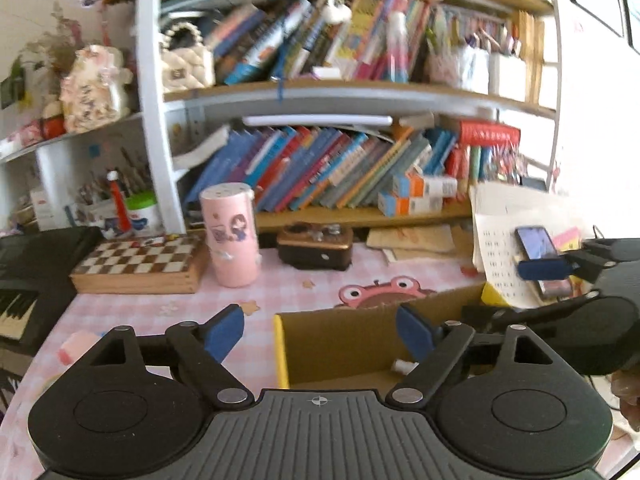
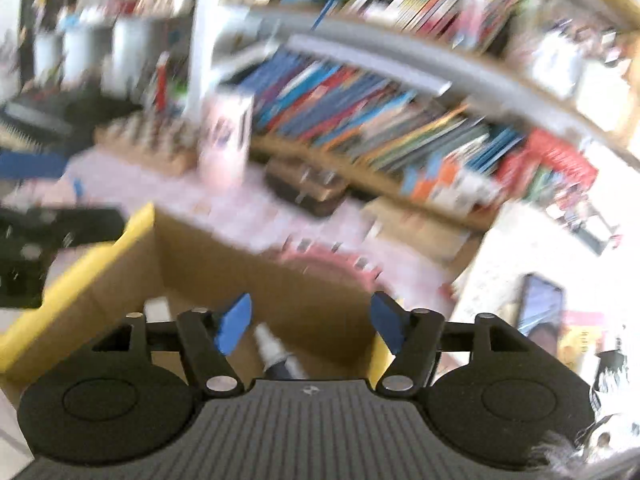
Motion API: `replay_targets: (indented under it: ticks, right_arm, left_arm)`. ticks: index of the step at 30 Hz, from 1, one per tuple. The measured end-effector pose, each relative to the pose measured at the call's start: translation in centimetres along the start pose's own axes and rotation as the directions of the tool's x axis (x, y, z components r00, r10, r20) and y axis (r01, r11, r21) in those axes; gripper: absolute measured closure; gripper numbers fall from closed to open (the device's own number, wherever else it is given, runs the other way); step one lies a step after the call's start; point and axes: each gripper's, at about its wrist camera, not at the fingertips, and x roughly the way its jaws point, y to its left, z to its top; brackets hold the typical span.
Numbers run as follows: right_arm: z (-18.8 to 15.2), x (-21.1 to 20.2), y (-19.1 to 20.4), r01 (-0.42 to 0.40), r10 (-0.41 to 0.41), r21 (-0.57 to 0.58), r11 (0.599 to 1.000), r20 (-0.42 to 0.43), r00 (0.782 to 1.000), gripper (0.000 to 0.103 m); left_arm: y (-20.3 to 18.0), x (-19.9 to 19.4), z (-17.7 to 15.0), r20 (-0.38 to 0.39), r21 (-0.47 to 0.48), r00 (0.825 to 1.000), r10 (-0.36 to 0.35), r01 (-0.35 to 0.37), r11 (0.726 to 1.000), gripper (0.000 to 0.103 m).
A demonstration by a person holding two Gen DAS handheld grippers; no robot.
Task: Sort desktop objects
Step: 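Raise both open tools out of the yellow box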
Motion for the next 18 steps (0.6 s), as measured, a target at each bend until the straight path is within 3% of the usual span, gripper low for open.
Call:
replay_targets:
  ticks: [6,11,18]
  right_arm:
    - [-1.4,-4.9,-0.5,0.077,-0.095,0.191,0.978,0.082,0.992,0.027]
    - [-3.9,-7.0,-0.1,0.146,-0.166,0.304,0.941,0.043,0.985,0.027]
    - [-6.2,-8.9,2.8,0.21,-0.211,0.324,0.922,-0.033,0.977,0.027]
  left_arm:
    - [1.5,-3.2,-1.0,0.045,-0.085,0.997,0.059,-0.055,0.995,0.012]
    - [2.0,-5.2,-2.3,0.121,-0.021,0.983,0.14,-0.138,0.99,0.011]
    - [3.9,-6.6,-4.8,0.063,-0.055,0.994,0.088,-0.084,0.995,0.011]
